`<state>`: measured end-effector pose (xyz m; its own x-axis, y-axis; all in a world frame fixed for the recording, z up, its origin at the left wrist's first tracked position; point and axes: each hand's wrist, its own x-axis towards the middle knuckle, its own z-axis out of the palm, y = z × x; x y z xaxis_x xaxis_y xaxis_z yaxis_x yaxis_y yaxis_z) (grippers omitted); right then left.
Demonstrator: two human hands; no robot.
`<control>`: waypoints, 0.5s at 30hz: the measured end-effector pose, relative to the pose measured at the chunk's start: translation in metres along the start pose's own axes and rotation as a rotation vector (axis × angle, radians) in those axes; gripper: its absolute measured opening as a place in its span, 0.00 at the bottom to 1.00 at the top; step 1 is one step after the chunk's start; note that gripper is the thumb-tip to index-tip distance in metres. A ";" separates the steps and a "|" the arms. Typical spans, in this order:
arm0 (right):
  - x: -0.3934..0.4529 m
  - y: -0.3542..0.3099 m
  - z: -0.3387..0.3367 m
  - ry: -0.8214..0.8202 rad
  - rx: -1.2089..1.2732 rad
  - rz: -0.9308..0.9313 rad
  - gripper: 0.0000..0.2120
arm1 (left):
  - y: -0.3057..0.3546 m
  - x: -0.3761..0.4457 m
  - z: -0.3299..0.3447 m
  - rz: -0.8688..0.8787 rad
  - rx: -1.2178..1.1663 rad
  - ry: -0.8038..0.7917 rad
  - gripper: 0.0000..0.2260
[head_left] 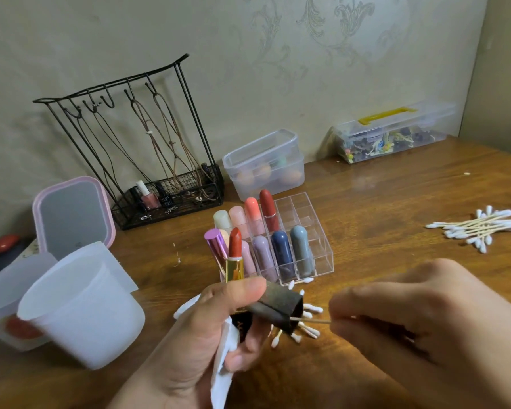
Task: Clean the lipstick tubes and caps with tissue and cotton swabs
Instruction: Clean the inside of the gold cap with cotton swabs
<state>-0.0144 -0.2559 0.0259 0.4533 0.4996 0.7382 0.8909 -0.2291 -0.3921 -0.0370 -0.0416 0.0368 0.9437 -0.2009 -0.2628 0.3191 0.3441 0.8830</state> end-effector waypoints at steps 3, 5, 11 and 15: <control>0.006 -0.005 -0.017 -0.080 -0.280 0.168 0.07 | 0.002 0.001 0.002 -0.035 -0.020 -0.043 0.25; 0.006 -0.009 -0.016 -0.036 -0.316 0.211 0.06 | 0.003 0.001 0.003 -0.023 -0.014 -0.013 0.25; 0.005 -0.009 -0.011 -0.057 0.115 0.306 0.03 | 0.005 0.000 0.001 0.047 0.008 -0.006 0.18; 0.006 0.002 -0.014 -0.247 0.061 0.355 0.05 | 0.002 0.001 -0.005 0.053 0.016 0.025 0.20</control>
<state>-0.0100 -0.2656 0.0372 0.7047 0.5850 0.4014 0.6745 -0.3769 -0.6348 -0.0345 -0.0362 0.0364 0.9612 -0.1597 -0.2248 0.2673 0.3393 0.9019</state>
